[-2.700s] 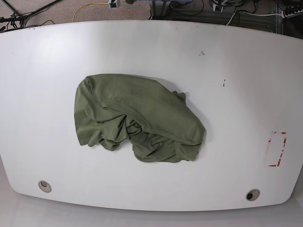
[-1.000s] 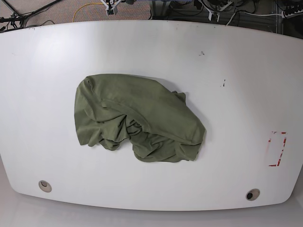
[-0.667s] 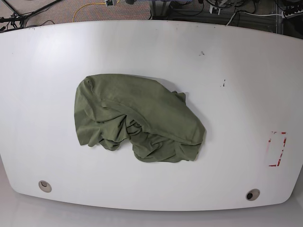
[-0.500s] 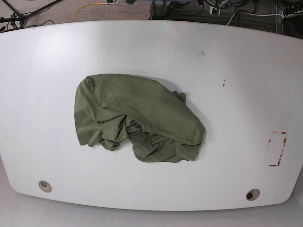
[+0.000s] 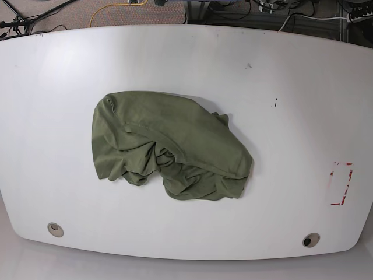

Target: Fold the T-shirt properly

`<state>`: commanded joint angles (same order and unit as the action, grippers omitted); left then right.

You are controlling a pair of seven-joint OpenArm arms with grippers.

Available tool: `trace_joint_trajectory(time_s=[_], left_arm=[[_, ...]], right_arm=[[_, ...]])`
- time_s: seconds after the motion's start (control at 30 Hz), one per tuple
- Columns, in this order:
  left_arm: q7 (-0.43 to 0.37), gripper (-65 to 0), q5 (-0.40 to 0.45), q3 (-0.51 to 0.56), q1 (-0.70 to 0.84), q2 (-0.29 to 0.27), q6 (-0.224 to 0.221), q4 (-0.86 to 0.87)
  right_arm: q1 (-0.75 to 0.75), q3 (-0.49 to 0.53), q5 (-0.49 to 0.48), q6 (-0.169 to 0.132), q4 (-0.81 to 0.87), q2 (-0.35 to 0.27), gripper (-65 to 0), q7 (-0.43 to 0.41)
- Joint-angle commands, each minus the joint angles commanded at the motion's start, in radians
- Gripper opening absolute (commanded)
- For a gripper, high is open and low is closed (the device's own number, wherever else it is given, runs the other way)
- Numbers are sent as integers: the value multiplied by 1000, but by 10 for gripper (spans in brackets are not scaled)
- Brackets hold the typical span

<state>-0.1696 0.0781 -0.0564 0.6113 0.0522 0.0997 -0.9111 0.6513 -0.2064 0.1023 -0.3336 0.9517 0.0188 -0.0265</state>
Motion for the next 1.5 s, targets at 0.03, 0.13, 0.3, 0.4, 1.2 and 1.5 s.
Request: trace_joint_trajectory(time_s=[0.03, 0.13, 0.3, 0.4, 1.2, 1.5], left_arm=[[-1, -230, -1, 0, 5, 0, 0, -8], [-3, -230, -3, -2, 19, -1, 1, -32], [-17, -233, -16, -3, 62, -4, -1, -114], [-23, -234, -27, -4, 82, -3, -2, -150], [-4, -243, -44, -18, 263, 7, 0, -426], [-5, -245, -52, -18, 339, 17, 0, -493]], right_arm=[[7, 0, -1, 0, 12, 2, -579, 0], [25, 0, -1, 0, 52, 5, -579, 3], [72, 0, -2, 2, 155, 19, -581, 5], [84, 2, -1, 3, 173, 23, -582, 8], [242, 0, -8, 0, 407, 28, -583, 8], [300, -5, -11, -5, 491, 30, -584, 18]])
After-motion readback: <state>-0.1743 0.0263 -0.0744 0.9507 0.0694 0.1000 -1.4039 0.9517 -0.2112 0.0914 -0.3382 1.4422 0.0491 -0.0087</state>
